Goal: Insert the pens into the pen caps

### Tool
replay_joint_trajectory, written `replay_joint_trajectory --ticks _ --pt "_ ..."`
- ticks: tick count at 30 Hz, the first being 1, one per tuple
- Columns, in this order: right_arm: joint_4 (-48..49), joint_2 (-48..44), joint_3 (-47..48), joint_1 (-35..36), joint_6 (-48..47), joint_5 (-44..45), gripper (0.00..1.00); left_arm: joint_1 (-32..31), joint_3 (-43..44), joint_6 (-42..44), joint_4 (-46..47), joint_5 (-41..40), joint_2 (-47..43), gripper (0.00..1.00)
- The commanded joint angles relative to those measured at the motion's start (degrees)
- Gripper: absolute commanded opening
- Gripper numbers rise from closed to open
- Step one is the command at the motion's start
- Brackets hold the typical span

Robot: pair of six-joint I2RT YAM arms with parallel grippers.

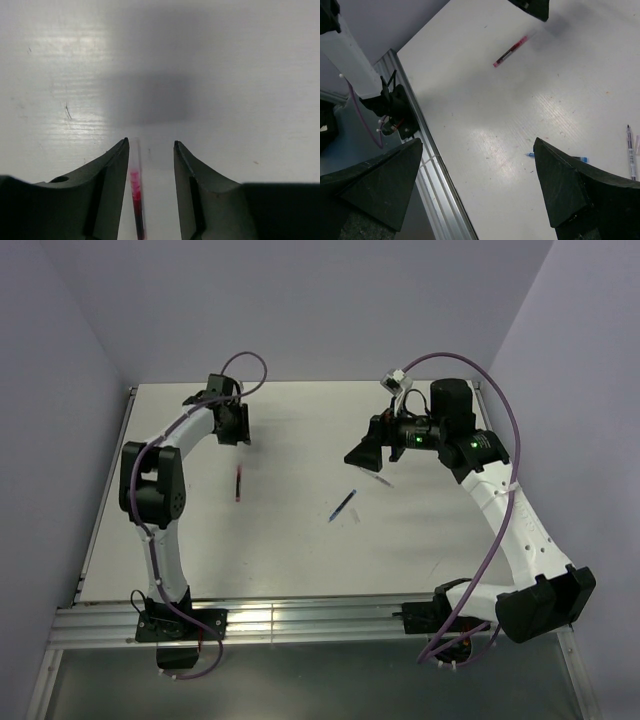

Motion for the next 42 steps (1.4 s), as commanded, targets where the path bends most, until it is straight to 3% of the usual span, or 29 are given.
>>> replay_joint_trajectory --ticks 1,8,15,21,31,42 --pt "-0.18 -1.24 2.49 -1.15 -0.55 0.10 1.00 -0.79 5.69 5.20 1.85 6.18 -11.88 0.48" --pt "-2.02 -3.17 -0.13 -7.56 -0.72 -1.83 1.00 -13.35 2.98 8.39 -2.26 7.25 -18.32 0.48" --pt "-11.07 -6.87 -1.99 -18.19 -10.29 1.85 1.00 -28.89 2.18 7.41 -4.57 10.41 -13.84 0.43" --pt "-17.05 -7.22 -3.30 -26.11 -15.22 2.83 1.00 -37.70 1.38 1.97 -2.89 0.67 -10.24 0.43" --pt "-18.73 -6.26 -2.69 -28.40 -16.81 1.86 1.00 -39.56 8.15 3.37 -8.07 0.22 1.45 0.39" --pt "-18.99 -5.38 -2.69 -29.37 -17.51 0.81 1.00 -39.56 7.10 4.52 -7.11 -1.18 4.88 0.33"
